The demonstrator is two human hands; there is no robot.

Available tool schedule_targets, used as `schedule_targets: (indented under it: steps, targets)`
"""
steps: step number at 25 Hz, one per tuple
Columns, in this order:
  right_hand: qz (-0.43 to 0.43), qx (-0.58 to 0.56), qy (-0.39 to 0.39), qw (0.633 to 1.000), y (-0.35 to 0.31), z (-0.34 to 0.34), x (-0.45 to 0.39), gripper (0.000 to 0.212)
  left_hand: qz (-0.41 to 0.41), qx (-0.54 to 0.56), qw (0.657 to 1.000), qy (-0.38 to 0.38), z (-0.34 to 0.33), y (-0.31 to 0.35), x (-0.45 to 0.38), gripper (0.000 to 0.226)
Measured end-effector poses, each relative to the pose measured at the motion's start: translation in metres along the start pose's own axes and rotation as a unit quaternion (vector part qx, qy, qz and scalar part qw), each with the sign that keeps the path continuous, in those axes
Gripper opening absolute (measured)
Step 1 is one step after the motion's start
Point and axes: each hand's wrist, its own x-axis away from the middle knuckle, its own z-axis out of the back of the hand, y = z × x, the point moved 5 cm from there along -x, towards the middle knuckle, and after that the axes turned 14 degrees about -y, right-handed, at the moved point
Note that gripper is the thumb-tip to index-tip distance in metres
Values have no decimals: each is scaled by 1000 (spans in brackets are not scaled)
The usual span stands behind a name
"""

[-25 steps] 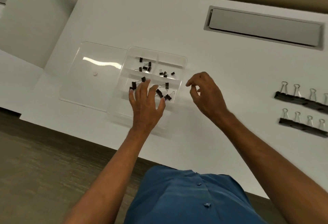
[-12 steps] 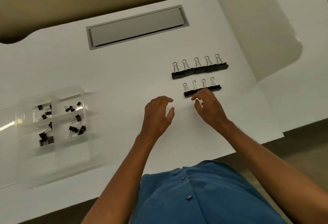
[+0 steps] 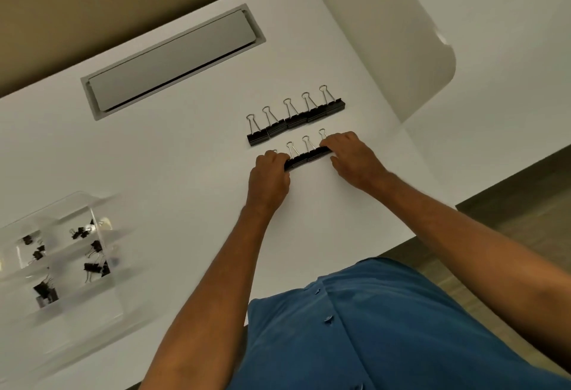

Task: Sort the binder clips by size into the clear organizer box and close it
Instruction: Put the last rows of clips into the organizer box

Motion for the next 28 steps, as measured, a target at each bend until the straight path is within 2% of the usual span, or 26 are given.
schedule_targets:
  steps: [3, 6, 8, 12, 17, 20, 23, 25, 28]
  targets:
    - [19, 17, 8, 1000, 6, 0, -10, 42, -3, 1, 1000, -1, -2, -4, -7, 30]
    - [-4, -64, 7, 998, 11, 6, -16, 41, 10, 40, 999, -6, 0, -8, -9, 32]
    - [12, -106, 20, 994, 4, 13, -20, 38, 28, 70, 997, 12, 5, -8, -8, 31]
    - [68, -67, -19, 995, -17, 5, -34, 35, 4, 80, 996, 36, 14, 12, -11, 29]
    - [66, -16, -52, 996, -17, -5, -36, 36, -9, 18, 1000, -2, 2, 27, -26, 29]
    - [54, -16, -57, 997, -15, -6, -40, 24, -9, -15, 1000, -21, -11, 26, -31, 20]
    - [36, -13, -67, 997, -13, -6, -40, 18, -9, -21, 1000, -21, -16, 26, -37, 23]
    - [23, -48, -67, 996, -13, -3, -37, 19, 11, -22, 999, -23, -15, 25, -41, 22]
    - [-22, -162, -63, 984, -3, 0, -28, 22, 27, -8, 999, -44, -12, 27, -45, 19]
